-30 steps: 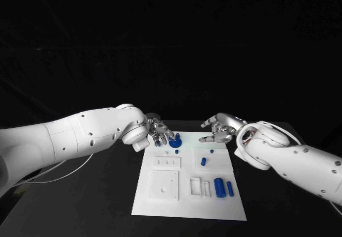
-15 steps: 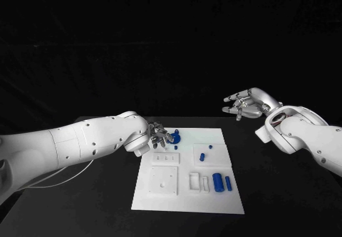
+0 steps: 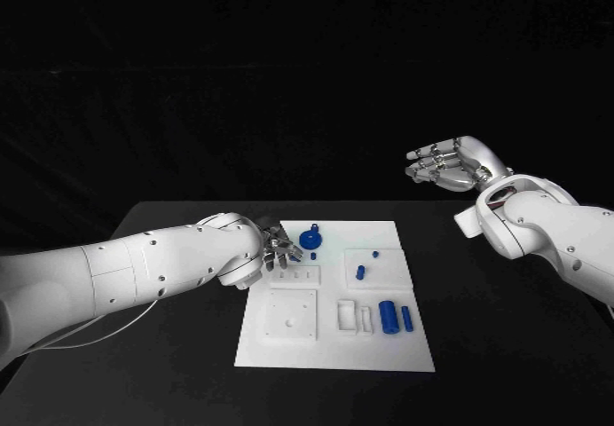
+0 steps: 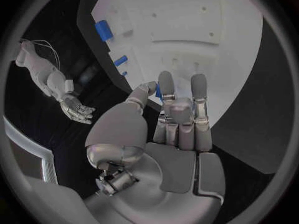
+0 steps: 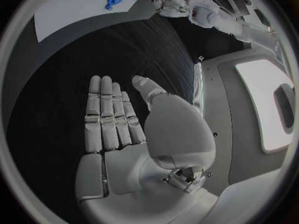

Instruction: Assemble the parts on the task board

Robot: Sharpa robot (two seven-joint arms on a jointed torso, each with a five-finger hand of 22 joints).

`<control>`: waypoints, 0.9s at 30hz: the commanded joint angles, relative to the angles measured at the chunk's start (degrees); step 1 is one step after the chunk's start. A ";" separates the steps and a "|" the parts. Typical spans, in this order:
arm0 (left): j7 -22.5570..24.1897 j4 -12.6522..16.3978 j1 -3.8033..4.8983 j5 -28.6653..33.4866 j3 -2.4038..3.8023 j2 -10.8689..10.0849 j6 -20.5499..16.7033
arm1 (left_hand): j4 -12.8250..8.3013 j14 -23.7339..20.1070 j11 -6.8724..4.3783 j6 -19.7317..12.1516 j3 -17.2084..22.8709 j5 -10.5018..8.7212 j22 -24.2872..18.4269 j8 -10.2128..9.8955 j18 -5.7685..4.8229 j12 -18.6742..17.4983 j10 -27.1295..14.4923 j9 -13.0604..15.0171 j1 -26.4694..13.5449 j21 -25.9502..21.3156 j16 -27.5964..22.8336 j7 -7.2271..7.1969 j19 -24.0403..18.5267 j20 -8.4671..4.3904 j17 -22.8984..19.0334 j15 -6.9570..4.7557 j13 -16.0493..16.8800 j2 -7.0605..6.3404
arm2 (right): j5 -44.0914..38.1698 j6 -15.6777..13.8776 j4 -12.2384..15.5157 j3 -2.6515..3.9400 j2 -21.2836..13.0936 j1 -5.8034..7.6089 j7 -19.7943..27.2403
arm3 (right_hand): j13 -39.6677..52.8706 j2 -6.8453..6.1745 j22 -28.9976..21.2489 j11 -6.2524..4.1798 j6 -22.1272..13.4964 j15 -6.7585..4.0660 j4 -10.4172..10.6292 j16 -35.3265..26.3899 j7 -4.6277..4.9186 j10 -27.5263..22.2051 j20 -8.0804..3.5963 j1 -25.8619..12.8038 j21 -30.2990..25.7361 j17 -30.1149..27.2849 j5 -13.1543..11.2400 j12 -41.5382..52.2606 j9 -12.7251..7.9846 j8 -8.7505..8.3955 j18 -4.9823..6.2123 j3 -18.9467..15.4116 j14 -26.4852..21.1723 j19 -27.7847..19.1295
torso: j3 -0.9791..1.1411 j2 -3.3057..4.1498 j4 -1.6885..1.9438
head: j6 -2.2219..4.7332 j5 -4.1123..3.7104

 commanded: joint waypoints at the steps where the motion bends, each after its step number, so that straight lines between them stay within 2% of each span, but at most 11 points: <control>1: -1.51 0.38 -0.20 -3.84 0.06 0.03 1.78 | -1.53 0.96 -0.85 11.59 1.06 0.76 1.13 0.22 -0.40 0.57 2.59 2.00 0.17 -0.76 0.00 -7.14 0.61 0.00 0.93 -0.35 -0.10 0.28 | 2.55 -0.16 -0.68 0.03 0.48 0.16 3.84 | -0.32 -0.72 -5.16 0.14 -1.01 1.26 -0.45 -3.73 -0.54 -0.67 1.67 -1.10 -1.04 -4.61 -0.10 -2.97 -0.01 0.03 -0.28 2.66 -1.95 -2.61 | -0.04 0.02 -0.01 | -0.52 0.09; 3: -1.82 0.44 -0.36 -4.17 0.06 0.06 2.34 | -1.57 1.24 -0.92 11.86 1.12 1.27 1.72 0.22 -0.37 1.03 2.59 2.14 0.01 -1.05 0.19 -7.22 0.84 0.01 1.59 -0.35 0.00 0.30 | 2.92 0.08 -1.09 0.02 0.73 0.22 4.28 | -0.31 -0.90 -8.07 0.33 -1.74 2.05 -0.74 -5.44 -0.64 -1.48 2.69 -1.31 -1.02 -7.22 0.00 -4.01 -0.03 0.01 -0.49 3.43 -3.80 -4.97 | -0.08 -0.06 0.04 | -0.74 0.07; 5: -2.05 0.47 -0.52 -4.37 0.06 0.11 2.73 | -1.62 1.42 -0.94 12.08 1.23 1.90 2.30 0.23 -0.34 1.30 2.61 2.28 -0.17 -1.35 0.28 -7.27 1.00 0.04 2.12 -0.34 0.01 0.29 | 3.15 0.34 -1.36 0.02 0.89 0.26 4.54 | -0.32 -0.88 -12.39 0.65 -2.63 2.63 -1.33 -6.37 -0.52 -2.11 3.52 -1.43 -0.81 -9.42 0.33 -4.17 -0.03 0.07 0.12 4.08 -3.97 -5.36 | -0.13 -0.06 0.11 | -0.74 0.11; 9: -2.32 0.39 -0.86 -4.55 0.06 0.19 3.15 | -1.64 1.64 -1.00 12.31 1.36 2.09 3.52 0.22 -0.27 1.65 2.61 2.51 -0.49 -2.05 0.26 -7.34 1.34 0.11 2.79 -0.34 -0.05 0.30 | 3.35 0.71 -1.66 0.02 1.09 0.29 4.80 | -0.33 -0.88 -16.50 0.86 -3.05 2.86 -1.78 -6.82 -0.39 -2.46 3.87 -1.78 -0.68 -9.56 0.44 -4.21 -0.07 -0.01 0.34 4.05 -4.27 -4.94 | -0.13 -0.04 0.16 | -1.15 0.31; 12: -2.44 0.23 -1.14 -4.60 0.06 0.27 3.32 | -1.62 1.73 -0.99 12.38 1.36 2.15 4.25 0.21 -0.25 1.80 2.60 2.67 -0.55 -2.56 0.23 -7.37 1.52 0.17 3.15 -0.32 -0.10 0.30 | 3.43 0.93 -1.89 0.02 1.24 0.30 4.91 | -0.34 -0.88 -16.73 0.92 -3.20 2.93 -1.84 -6.87 -0.36 -2.58 3.92 -1.83 -0.69 -9.56 0.50 -4.23 -0.08 -0.02 0.32 4.01 -4.36 -4.97 | -0.11 -0.03 0.15 | -1.31 0.28; 14: -2.48 0.11 -1.31 -4.57 0.06 0.33 3.37 | -1.64 1.88 -0.97 12.34 1.45 2.03 7.11 0.18 -0.23 1.77 2.59 2.65 -0.57 -4.67 -0.21 -7.37 2.20 0.19 3.59 -0.30 -0.31 0.38 | 3.46 1.05 -2.02 0.02 1.33 0.30 4.96 | -0.34 -0.89 -16.74 0.99 -3.28 3.01 -1.86 -6.89 -0.32 -2.64 3.92 -1.84 -0.71 -9.56 0.51 -4.24 -0.08 -0.02 0.31 3.99 -4.42 -5.02 | -0.12 -0.03 0.13 | -1.42 0.25; 16: -2.52 0.02 -1.44 -4.51 0.06 0.39 3.40 | -1.51 1.90 -0.97 12.37 1.39 1.85 7.94 0.19 -0.27 1.86 2.61 2.64 -0.65 -5.38 -0.28 -7.39 2.43 0.20 3.67 -0.31 -0.28 0.45 | 3.48 1.16 -2.10 0.02 1.41 0.31 4.97 | -0.33 -0.83 -16.75 1.02 -3.22 3.01 -1.88 -6.89 -0.29 -2.67 3.94 -1.85 -0.71 -9.56 0.59 -4.21 -0.07 0.00 0.29 3.95 -4.46 -5.08 | -0.11 -0.03 0.12 | -1.55 0.18; 18: -2.60 -0.17 -1.63 -4.45 0.06 0.57 3.45 | -1.33 1.87 -0.98 12.42 1.34 1.67 8.52 0.20 -0.30 1.90 2.59 2.74 -0.63 -5.92 -0.39 -7.39 2.56 0.22 3.67 -0.30 -0.27 0.55 | 3.50 1.33 -2.23 0.02 1.55 0.31 4.96 | -0.33 -0.78 -16.75 1.14 -3.32 3.11 -2.06 -6.92 -0.17 -2.73 3.92 -1.67 -0.72 -9.56 2.80 -4.22 -0.08 -0.02 0.28 4.43 -4.57 -5.22 | -0.09 -0.02 0.09 | -1.60 0.13; 20: -2.64 -0.40 -1.77 -4.42 0.06 0.80 3.43 | -1.13 1.84 -0.91 12.35 1.30 1.46 9.69 0.19 -0.32 1.59 2.59 2.71 -0.50 -7.02 -0.82 -7.37 2.89 0.25 3.32 -0.22 -0.42 0.53 | 3.50 1.47 -2.36 0.02 1.69 0.31 4.95 | -0.33 -1.20 -16.74 1.22 -3.42 3.17 -2.46 -6.95 -0.11 -2.84 3.95 -1.92 -0.71 -9.56 5.04 -4.21 -0.08 -0.02 0.29 6.39 -4.74 -5.40 | -0.09 -0.02 0.07 | -1.59 0.14; 22: -2.64 -0.67 -1.91 -4.40 0.06 1.03 3.32 | -1.01 1.87 -0.91 12.33 1.26 0.92 9.99 0.17 -0.34 1.57 2.65 2.66 -0.46 -7.29 -0.89 -7.36 3.01 0.27 3.25 -0.25 -0.44 0.64 | 3.51 1.60 -2.46 0.02 1.85 0.31 4.95 | -0.33 -1.49 -16.75 1.28 -3.43 3.25 -2.71 -6.97 -0.09 -2.88 3.99 -2.50 -0.71 -9.57 5.26 -4.22 -0.08 -0.02 0.28 7.50 -4.92 -5.52 | -0.09 -0.02 0.04 | -1.64 0.16; 27: -2.56 -1.22 -2.17 -4.38 0.06 1.47 3.01 | -0.53 1.89 -0.90 12.35 0.98 -0.22 12.08 0.15 -0.38 1.34 2.62 2.15 -0.03 -9.22 -1.37 -7.36 3.71 0.33 2.90 -0.22 -0.57 0.83 | 3.45 1.83 -2.62 0.02 2.16 0.31 4.95 | -0.33 -1.54 -16.76 1.46 -3.58 3.51 -2.86 -7.00 -0.01 -2.96 4.06 -2.66 -0.74 -9.58 5.34 -4.22 -0.09 -0.03 0.23 7.49 -5.13 -5.73 | -0.10 -0.01 0.04 | -1.78 0.06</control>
